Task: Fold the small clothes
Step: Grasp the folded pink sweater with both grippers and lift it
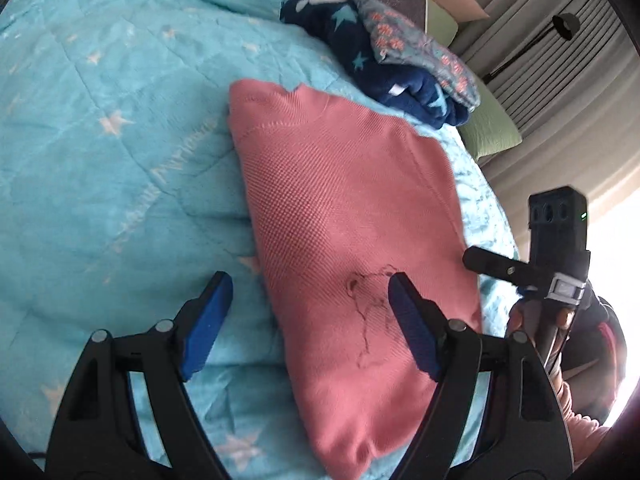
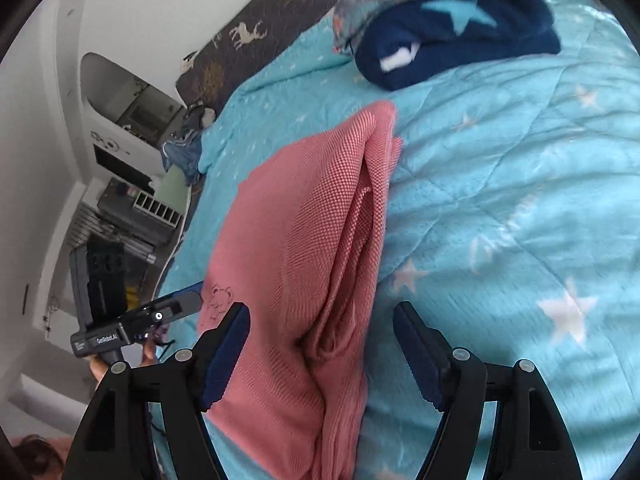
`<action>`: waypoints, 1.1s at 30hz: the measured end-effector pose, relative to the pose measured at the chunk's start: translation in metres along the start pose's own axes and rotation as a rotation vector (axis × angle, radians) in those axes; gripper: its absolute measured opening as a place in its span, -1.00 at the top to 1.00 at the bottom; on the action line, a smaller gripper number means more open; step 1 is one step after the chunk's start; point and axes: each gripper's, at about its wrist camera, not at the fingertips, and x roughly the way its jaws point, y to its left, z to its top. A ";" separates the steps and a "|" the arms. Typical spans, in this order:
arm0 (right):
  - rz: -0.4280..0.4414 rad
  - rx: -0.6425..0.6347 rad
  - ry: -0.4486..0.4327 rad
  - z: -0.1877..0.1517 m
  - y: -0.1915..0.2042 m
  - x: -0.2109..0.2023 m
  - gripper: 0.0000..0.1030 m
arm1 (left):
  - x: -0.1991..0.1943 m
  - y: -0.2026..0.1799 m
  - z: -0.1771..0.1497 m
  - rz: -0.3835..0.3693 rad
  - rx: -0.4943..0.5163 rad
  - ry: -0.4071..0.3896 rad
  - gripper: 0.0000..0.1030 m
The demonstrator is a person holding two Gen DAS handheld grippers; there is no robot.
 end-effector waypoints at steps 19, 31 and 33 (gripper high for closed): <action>0.047 -0.147 0.008 0.033 0.017 0.045 -0.50 | 0.025 -0.009 0.018 -0.004 0.124 -0.023 -0.73; 0.062 -0.114 -0.008 0.032 0.002 0.042 0.15 | 0.032 -0.016 0.019 0.027 0.159 -0.062 -0.74; 0.049 -0.123 -0.014 0.030 0.004 0.040 0.19 | 0.028 -0.021 0.017 0.044 0.164 -0.079 -0.57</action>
